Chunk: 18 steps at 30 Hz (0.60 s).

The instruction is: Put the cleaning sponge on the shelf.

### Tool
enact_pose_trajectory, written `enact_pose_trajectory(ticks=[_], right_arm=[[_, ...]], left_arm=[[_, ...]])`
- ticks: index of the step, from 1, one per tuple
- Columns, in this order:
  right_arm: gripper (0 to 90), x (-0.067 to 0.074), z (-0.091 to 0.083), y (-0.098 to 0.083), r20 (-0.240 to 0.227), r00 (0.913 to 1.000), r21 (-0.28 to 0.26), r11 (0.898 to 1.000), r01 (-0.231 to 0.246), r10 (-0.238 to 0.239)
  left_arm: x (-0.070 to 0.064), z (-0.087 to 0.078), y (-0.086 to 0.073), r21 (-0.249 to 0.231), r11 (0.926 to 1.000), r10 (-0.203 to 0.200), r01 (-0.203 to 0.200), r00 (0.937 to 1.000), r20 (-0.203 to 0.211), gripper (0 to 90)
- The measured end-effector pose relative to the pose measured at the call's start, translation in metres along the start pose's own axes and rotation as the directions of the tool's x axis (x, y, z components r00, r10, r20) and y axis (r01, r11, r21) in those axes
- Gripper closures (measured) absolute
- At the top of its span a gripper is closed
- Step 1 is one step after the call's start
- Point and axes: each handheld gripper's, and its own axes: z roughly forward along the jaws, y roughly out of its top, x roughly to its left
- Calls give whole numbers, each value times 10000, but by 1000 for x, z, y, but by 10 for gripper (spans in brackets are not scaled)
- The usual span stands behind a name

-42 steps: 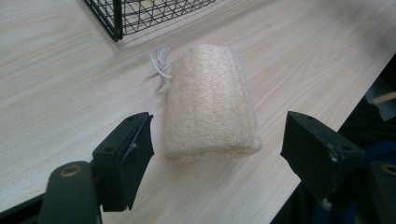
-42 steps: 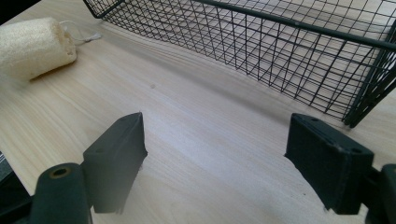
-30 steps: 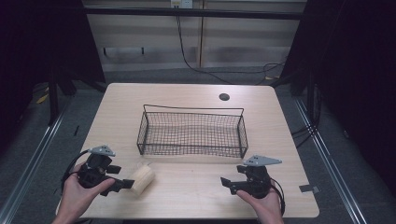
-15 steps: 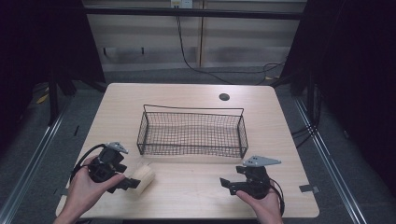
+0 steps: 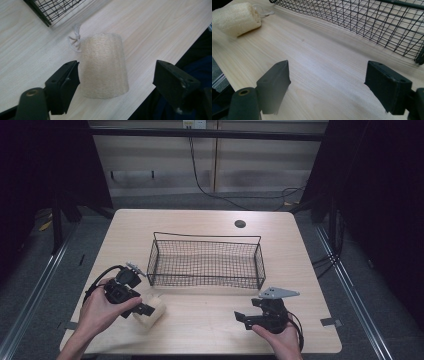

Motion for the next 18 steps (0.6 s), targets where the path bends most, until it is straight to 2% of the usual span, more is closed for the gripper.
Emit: enact_pose_trajectory(ticks=[2,4,5,7,11,14,18], right_arm=[[195,-1,0,0,-14,10000,-3,10000,-31,31],[195,-1,0,0,-9,10000,16,10000,-53,53],[195,-1,1,0,-28,9999,62,9999,-121,121],[195,-1,1,-1,-12,9999,79,9999,-145,145],[195,-1,1,-1,-20,9999,46,9999,-141,141],[195,-2,1,0,14,9998,81,9998,-189,189],[195,-2,1,-1,-3,9999,89,9998,-170,170]], left_arm=[[3,1,3,159,9999,-8,7,10000,47,189],[3,3,4,123,9999,-83,82,9999,83,188],[5,4,6,335,9994,-78,76,9999,66,186],[6,6,8,459,9988,-160,159,9999,28,183],[5,8,14,819,9966,-36,56,9997,-237,184],[1,11,21,1066,9943,145,-91,9986,-500,222],[1,16,25,1239,9923,65,27,9973,-734,226]])
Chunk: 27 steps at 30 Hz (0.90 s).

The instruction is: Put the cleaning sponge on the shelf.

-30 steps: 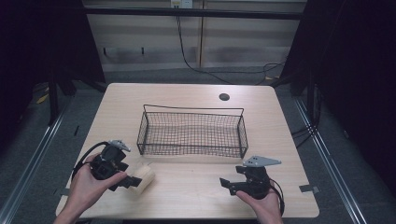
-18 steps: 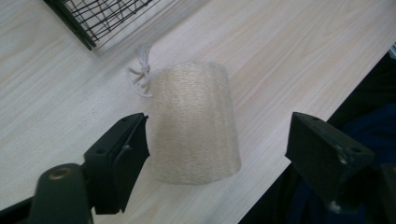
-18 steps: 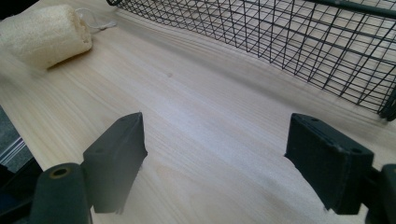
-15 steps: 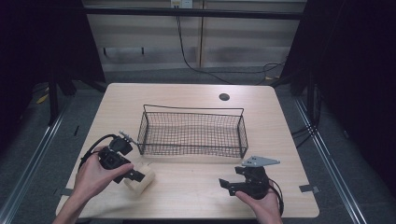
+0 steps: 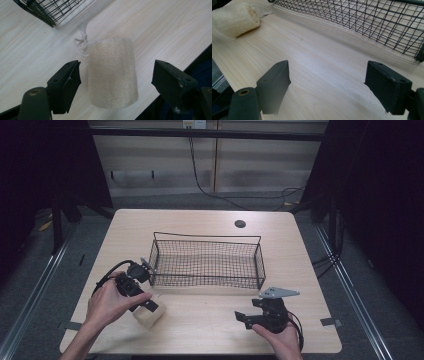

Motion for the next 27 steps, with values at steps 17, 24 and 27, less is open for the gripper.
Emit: enact_pose_trajectory(ticks=[17,24,27], right_arm=[[200,-1,2,-1,148,9999,170,9999,-10,7],[200,0,3,-1,132,9999,250,9997,-42,38],[200,0,2,-1,149,9999,230,9997,-51,48]], left_arm=[[7,25,2,845,9962,-222,218,9997,33,206],[4,35,4,1168,9928,-268,263,9996,34,200],[4,40,4,1278,9913,-337,328,9994,53,200]])
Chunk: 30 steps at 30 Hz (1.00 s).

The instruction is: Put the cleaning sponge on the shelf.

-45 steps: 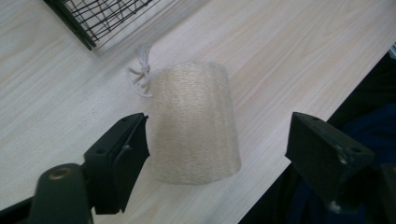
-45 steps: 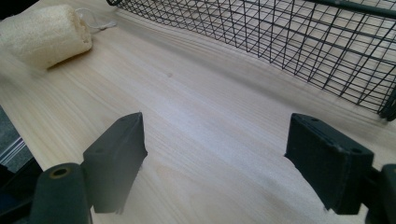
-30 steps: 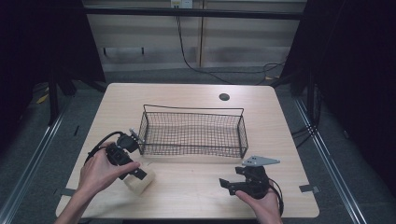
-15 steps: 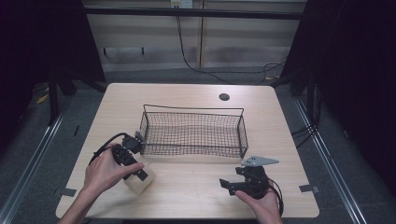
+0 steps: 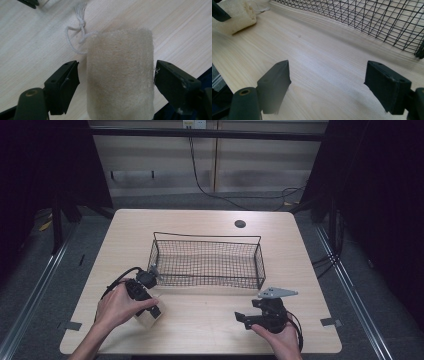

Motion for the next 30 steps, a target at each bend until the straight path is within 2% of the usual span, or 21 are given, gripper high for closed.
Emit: enact_pose_trajectory(ticks=[9,14,23,30], right_arm=[[200,0,0,0,17,10000,7,10000,10,-10],[199,0,2,-1,-85,10000,112,9999,11,-10],[200,2,3,0,-64,10000,149,9999,46,-45],[200,3,3,0,-107,9998,149,9997,183,-182]], left_arm=[[-1,10,3,226,9997,-24,21,9999,137,202],[-1,14,4,206,9998,-77,75,9999,111,258],[-3,14,3,236,9997,-102,105,9999,-140,279],[-2,10,1,152,9999,37,-37,10000,29,280]])
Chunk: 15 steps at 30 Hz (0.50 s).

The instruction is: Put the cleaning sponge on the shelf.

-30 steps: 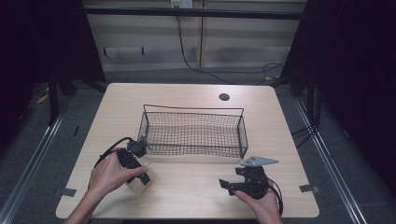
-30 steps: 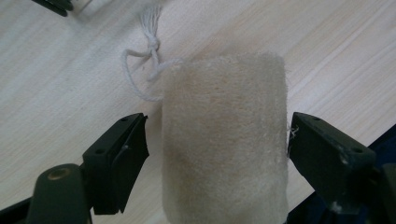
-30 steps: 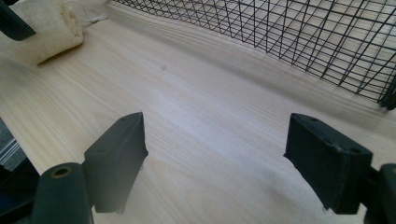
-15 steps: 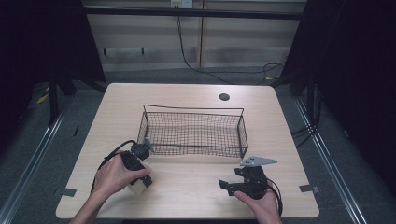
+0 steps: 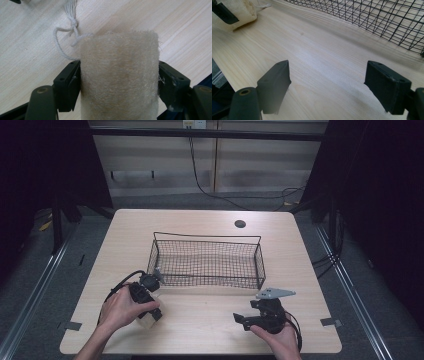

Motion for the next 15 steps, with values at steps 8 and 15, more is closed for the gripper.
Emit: enact_pose_trajectory(ticks=[8,15], right_arm=[[200,0,-1,0,74,9999,-21,10000,89,-89],[200,0,-1,0,135,9999,-23,10000,18,-18]], left_arm=[[0,0,-3,1,10000,65,-65,10000,-34,281],[-1,-6,-4,-208,9997,119,-115,9998,179,281]])
